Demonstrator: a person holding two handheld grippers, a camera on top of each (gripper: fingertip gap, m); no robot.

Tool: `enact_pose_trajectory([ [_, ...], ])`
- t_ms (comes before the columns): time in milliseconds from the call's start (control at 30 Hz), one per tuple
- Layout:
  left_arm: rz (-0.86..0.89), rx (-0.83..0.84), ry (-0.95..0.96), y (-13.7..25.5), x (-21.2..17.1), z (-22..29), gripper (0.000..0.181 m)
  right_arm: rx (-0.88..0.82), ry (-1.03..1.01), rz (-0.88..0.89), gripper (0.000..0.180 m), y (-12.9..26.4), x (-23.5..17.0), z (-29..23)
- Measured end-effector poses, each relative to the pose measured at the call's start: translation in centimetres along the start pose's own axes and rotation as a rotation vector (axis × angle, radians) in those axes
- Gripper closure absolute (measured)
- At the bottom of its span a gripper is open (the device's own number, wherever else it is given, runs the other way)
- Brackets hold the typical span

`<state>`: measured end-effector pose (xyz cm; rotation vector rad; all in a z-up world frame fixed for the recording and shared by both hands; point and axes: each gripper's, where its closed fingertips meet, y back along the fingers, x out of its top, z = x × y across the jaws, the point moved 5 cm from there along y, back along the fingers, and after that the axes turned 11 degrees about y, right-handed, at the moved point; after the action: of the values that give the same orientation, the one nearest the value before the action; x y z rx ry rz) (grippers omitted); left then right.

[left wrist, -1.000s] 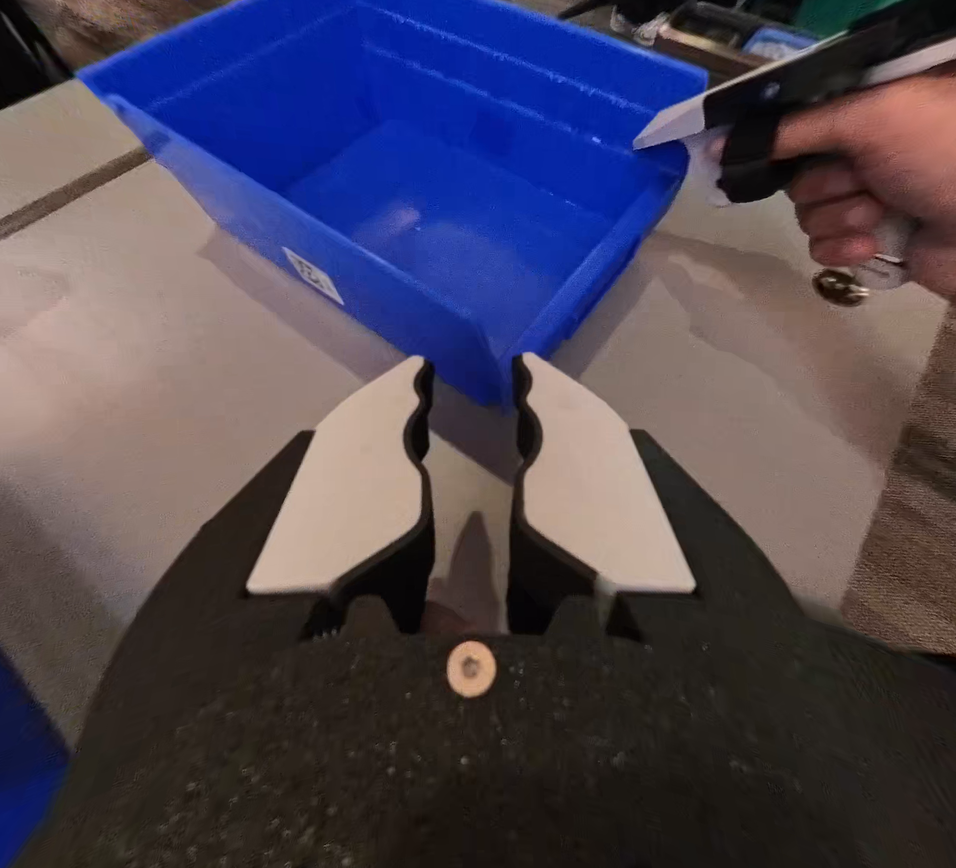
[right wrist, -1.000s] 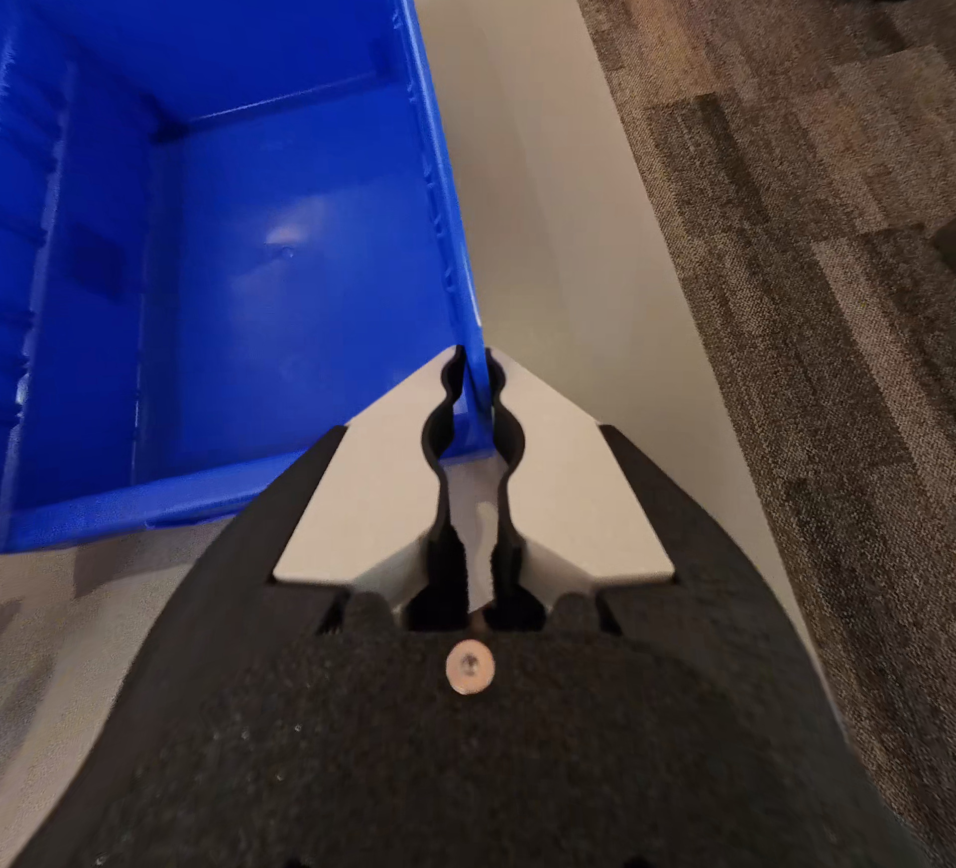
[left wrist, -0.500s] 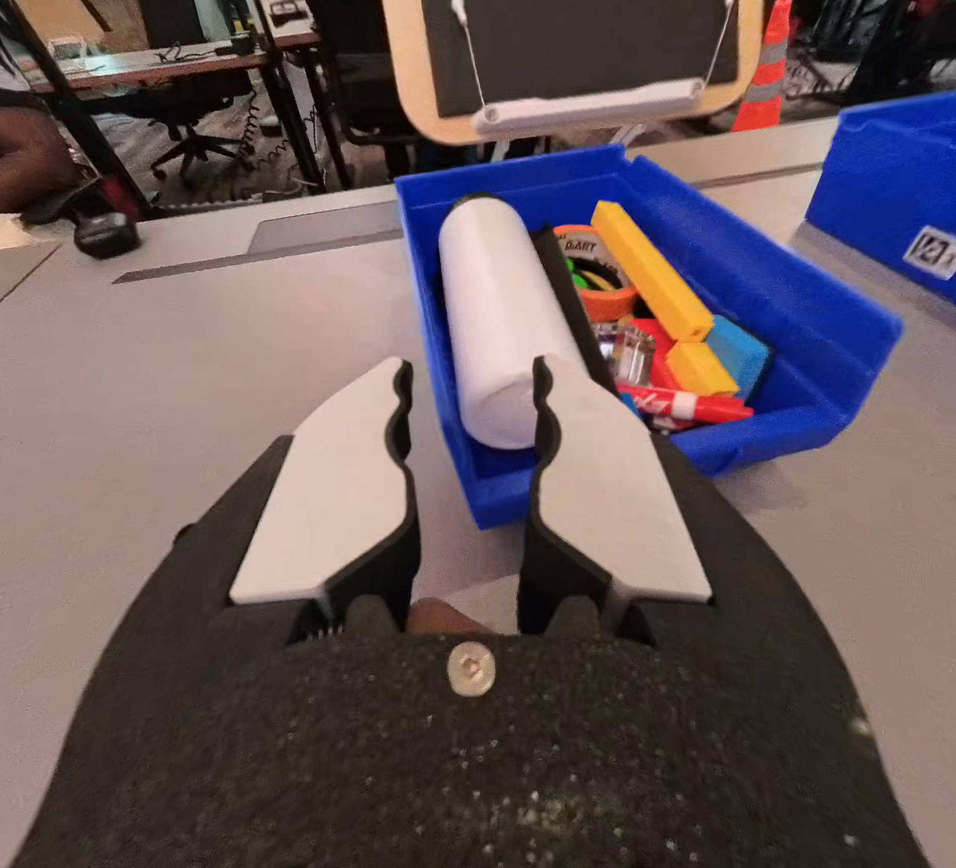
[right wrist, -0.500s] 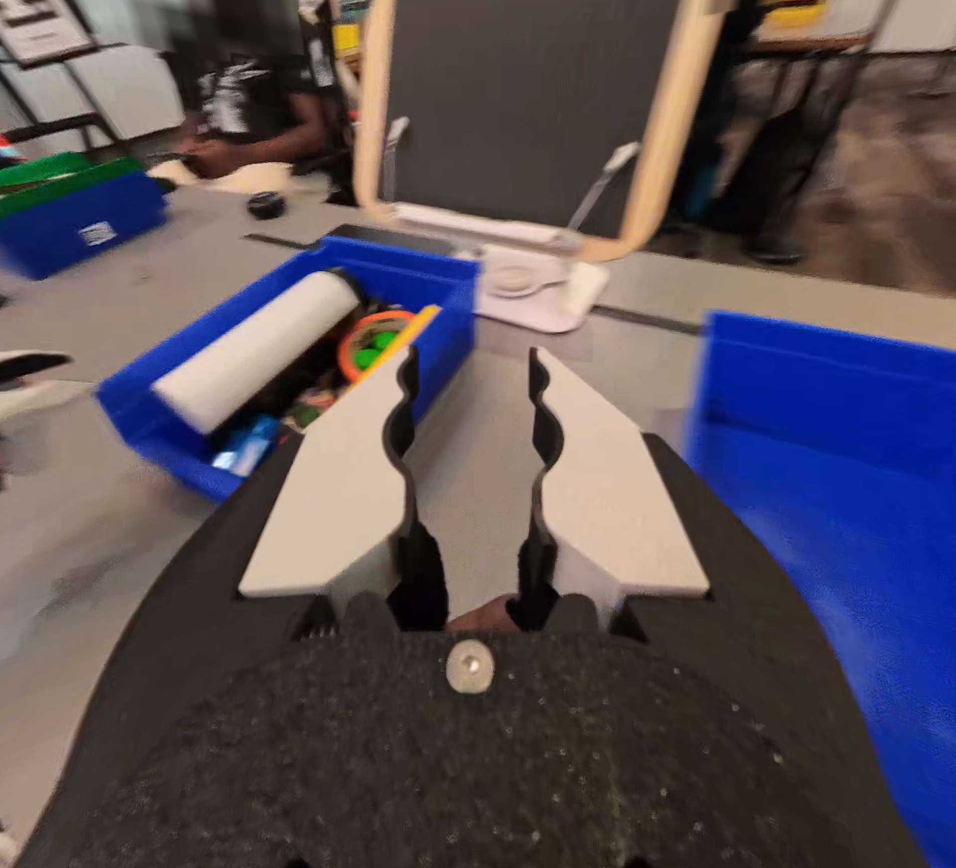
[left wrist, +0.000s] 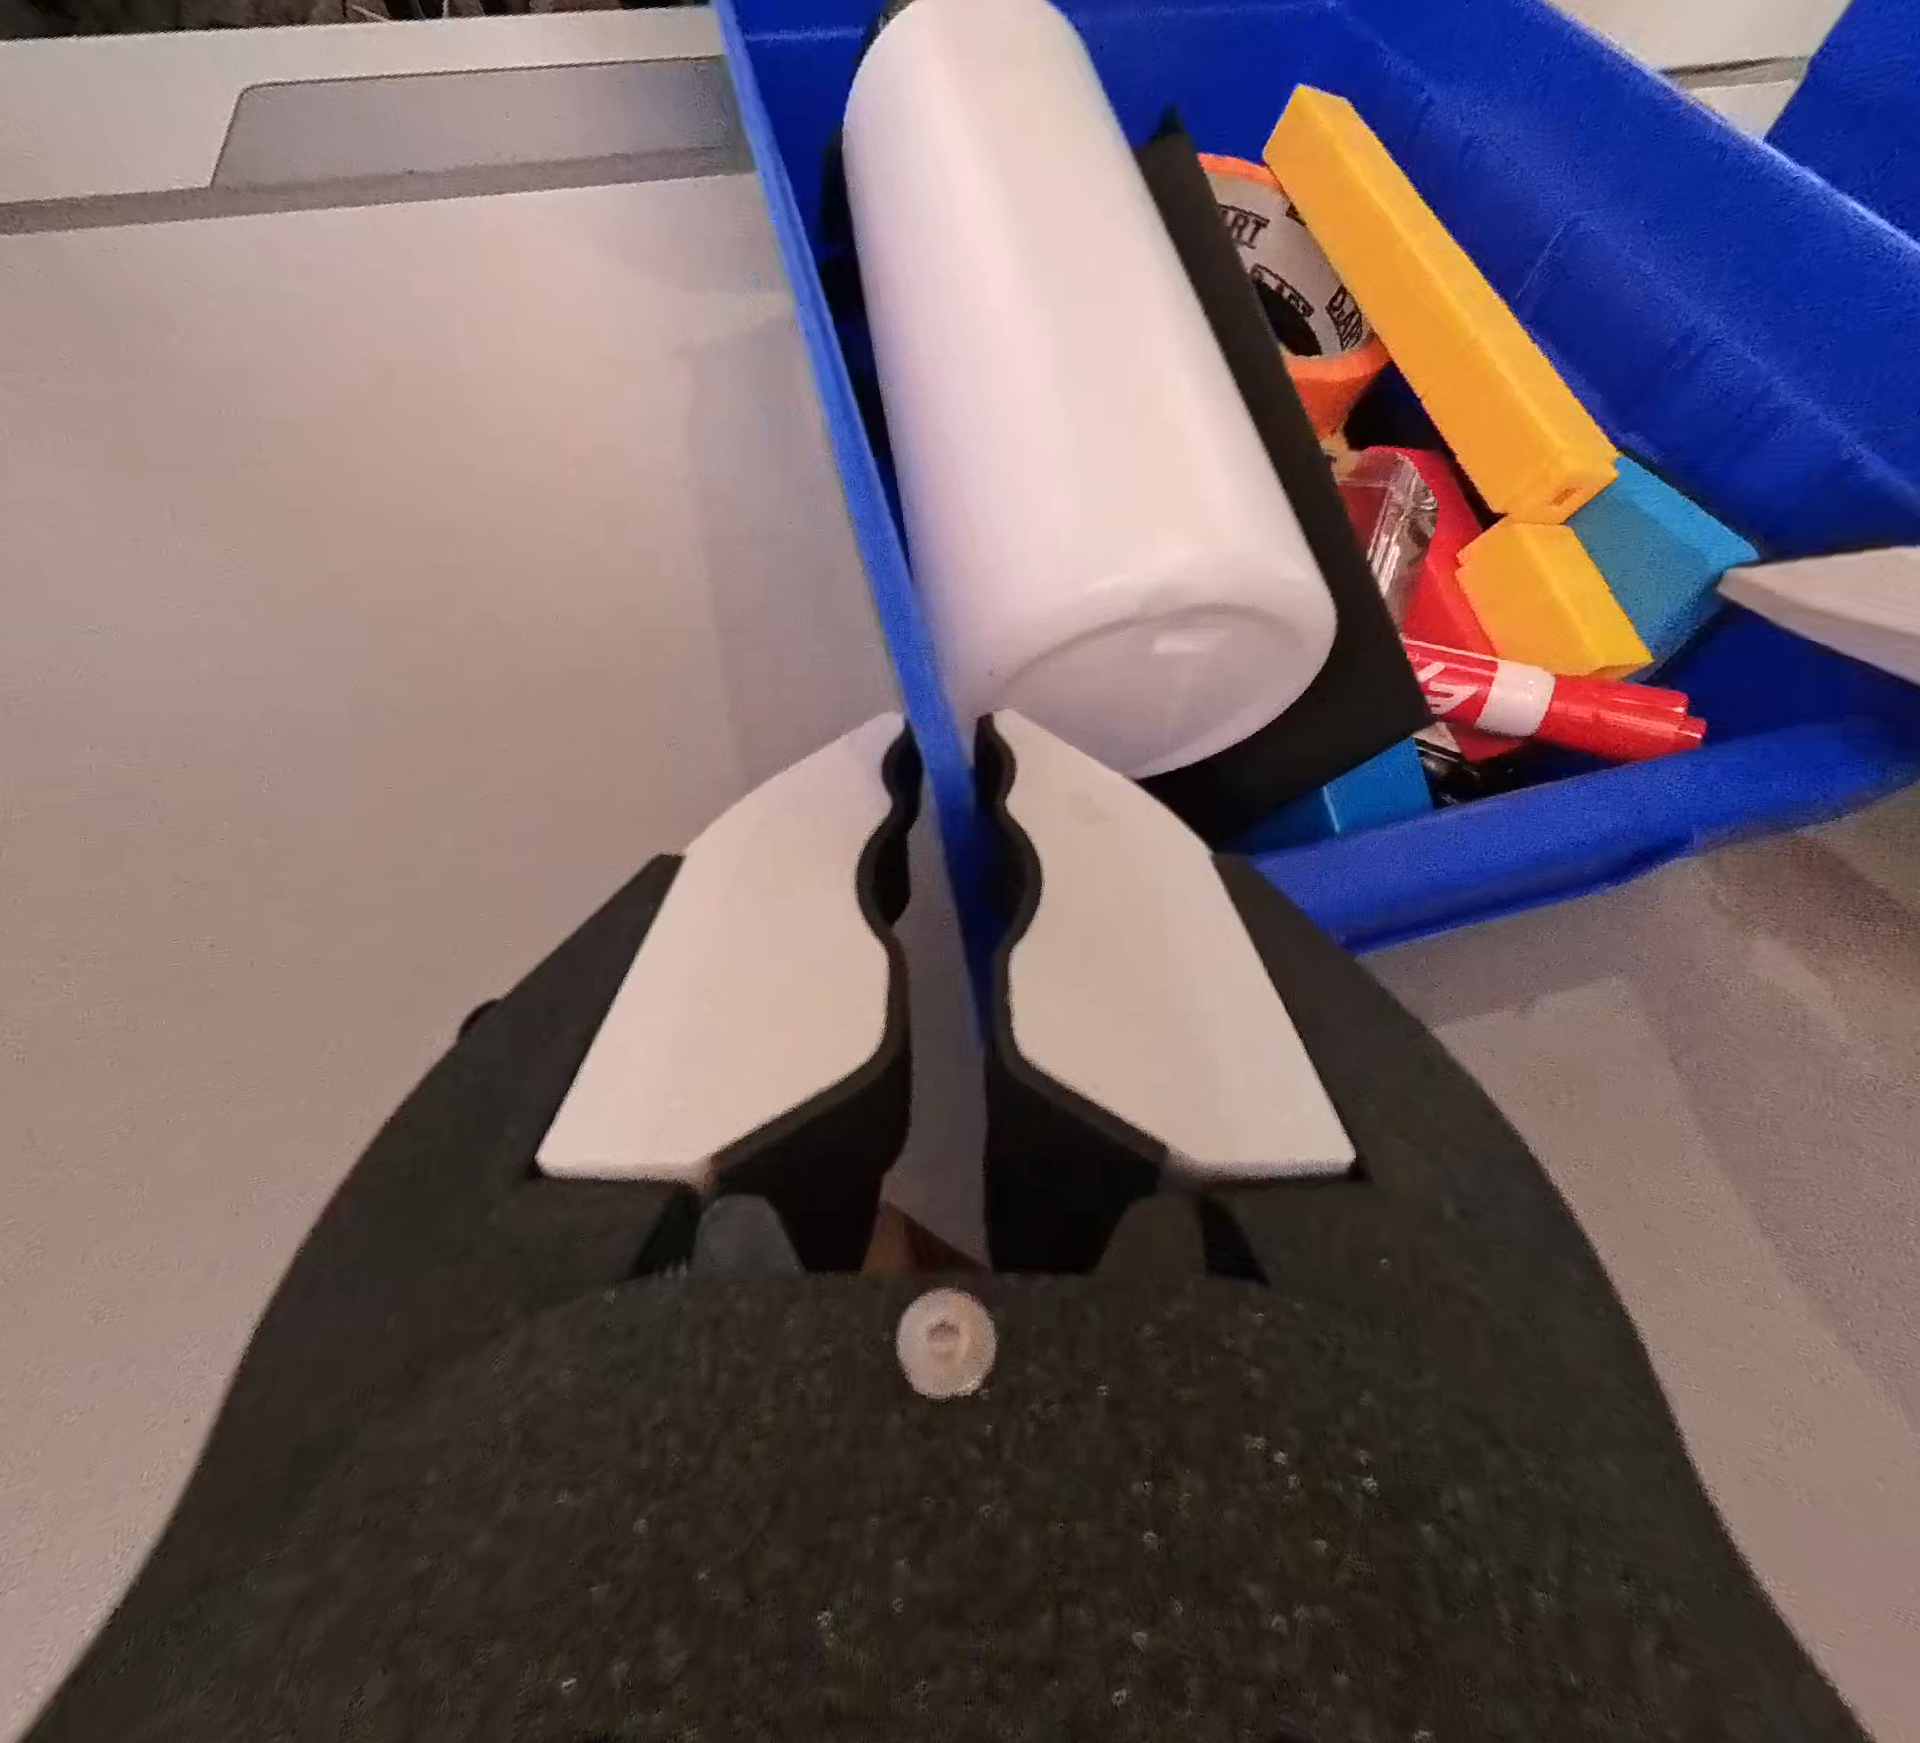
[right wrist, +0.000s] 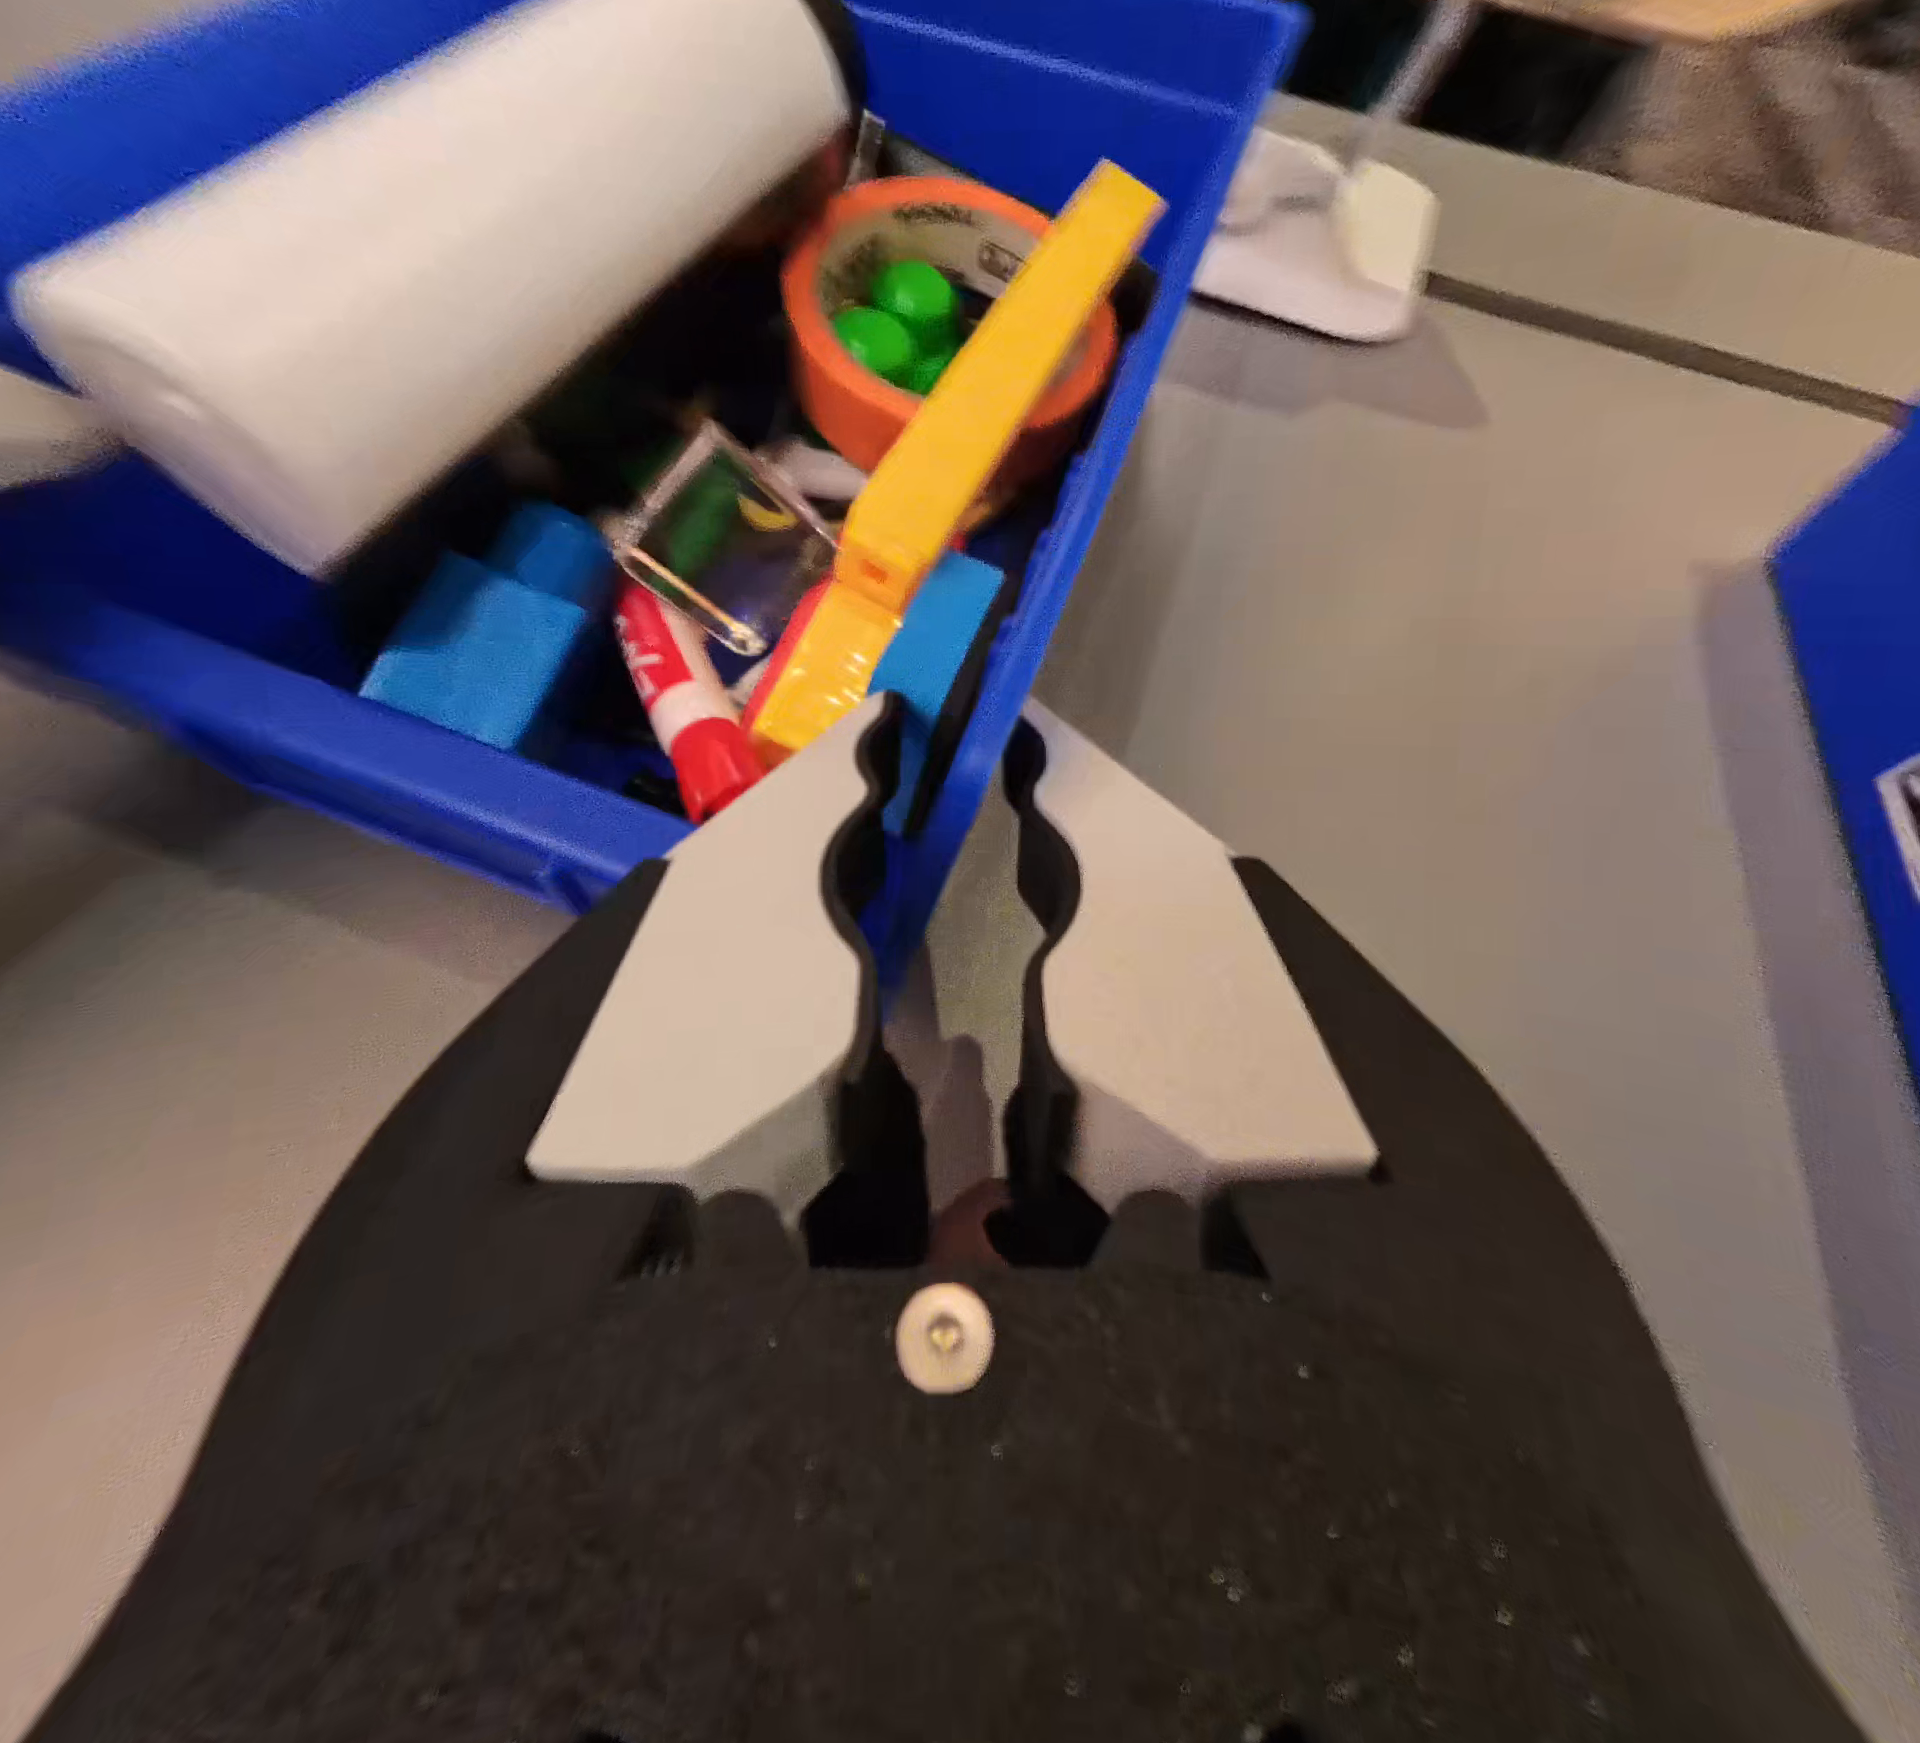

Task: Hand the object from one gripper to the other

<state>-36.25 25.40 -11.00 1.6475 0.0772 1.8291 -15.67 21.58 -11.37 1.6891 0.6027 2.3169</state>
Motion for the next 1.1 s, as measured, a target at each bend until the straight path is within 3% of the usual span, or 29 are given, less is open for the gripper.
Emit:
enact_pose_trajectory([
  [233,-0.002,0.143,-0.077,0.7,0.4,-2.4,0.177,-0.194,-0.02,0.038,0.177,0.3,2.3,-2.6],
  [467,0.013,0.247,-0.09,4.9,2.4,-11.2,0.178,-0.086,-0.025,0.1,0.176,-3.0,6.8,-11.0],
  [667,0.001,0.226,-0.069,4.8,2.9,-20.2,0.177,-0.039,0.031,0.079,0.173,-6.8,9.6,-17.9],
  [733,0.031,0.18,0.023,4.6,2.9,-21.4,0.178,-0.055,0.058,0.105,0.172,-7.4,9.9,-18.6],
  [800,0.051,0.183,0.105,4.5,3.0,-21.7,0.178,0.023,0.039,0.103,0.168,-7.5,10.0,-18.7],
  [900,0.057,0.243,0.064,4.6,3.1,-21.6,0.177,0.232,-0.036,0.072,0.16,-6.6,10.0,-18.4],
  [1033,0.171,0.273,0.063,5.9,4.3,-21.4,0.167,0.588,-0.065,0.102,0.15,-1.7,9.4,-17.1],
  [1100,0.256,0.251,0.103,7.0,4.9,-21.2,0.162,0.676,-0.077,0.141,0.15,0.8,8.9,-14.7],
])
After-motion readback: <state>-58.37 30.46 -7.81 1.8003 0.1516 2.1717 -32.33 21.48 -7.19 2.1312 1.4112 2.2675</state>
